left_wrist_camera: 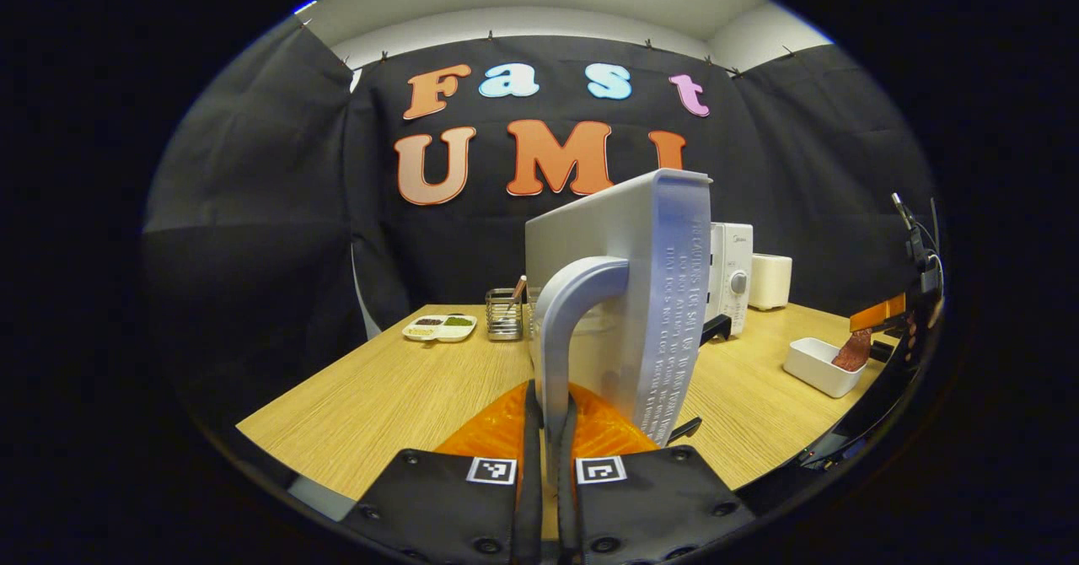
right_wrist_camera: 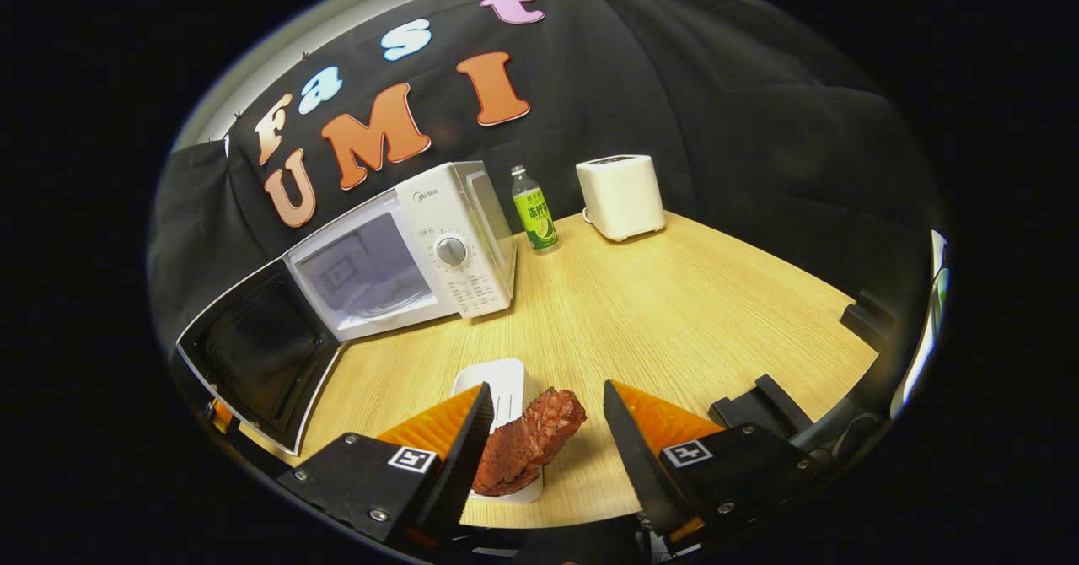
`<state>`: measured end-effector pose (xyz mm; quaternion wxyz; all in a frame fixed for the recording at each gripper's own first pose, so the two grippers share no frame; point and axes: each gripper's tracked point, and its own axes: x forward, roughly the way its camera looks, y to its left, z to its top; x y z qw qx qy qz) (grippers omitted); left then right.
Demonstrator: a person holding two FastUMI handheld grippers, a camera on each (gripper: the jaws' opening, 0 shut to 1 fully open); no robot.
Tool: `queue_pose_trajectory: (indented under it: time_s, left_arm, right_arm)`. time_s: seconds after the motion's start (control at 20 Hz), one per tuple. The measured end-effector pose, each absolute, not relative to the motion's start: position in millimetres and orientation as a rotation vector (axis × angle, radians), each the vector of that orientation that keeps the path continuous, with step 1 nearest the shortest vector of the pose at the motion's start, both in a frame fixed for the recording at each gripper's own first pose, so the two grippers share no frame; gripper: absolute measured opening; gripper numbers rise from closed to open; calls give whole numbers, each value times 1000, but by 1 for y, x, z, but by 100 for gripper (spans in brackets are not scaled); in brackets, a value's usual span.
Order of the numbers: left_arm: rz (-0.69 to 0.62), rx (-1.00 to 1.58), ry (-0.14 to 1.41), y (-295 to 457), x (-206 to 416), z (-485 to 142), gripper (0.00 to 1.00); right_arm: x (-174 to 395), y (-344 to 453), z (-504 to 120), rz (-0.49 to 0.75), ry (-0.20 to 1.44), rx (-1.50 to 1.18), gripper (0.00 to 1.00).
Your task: Open the microwave oven with the left hand, put the food in, and close the microwave oven.
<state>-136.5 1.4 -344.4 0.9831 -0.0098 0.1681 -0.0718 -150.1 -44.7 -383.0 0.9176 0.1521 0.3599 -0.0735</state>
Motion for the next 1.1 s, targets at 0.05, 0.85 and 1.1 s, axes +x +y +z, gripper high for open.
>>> queue_pose_trajectory:
  time_s: [0.05,0.85,1.1]
  left_arm:
    - [-155,-30,336,9,-135,-346,12]
    - [-196,35,269,41,-156,-322,94]
    - [-115,-22,275,75,-160,-320,95]
  right_arm:
    - [-150,-45,-386,-163,750,311,81]
    - [-139,-30,-399,-268,707,580,27]
    - [-132,-11,-379,-212,687,575,21]
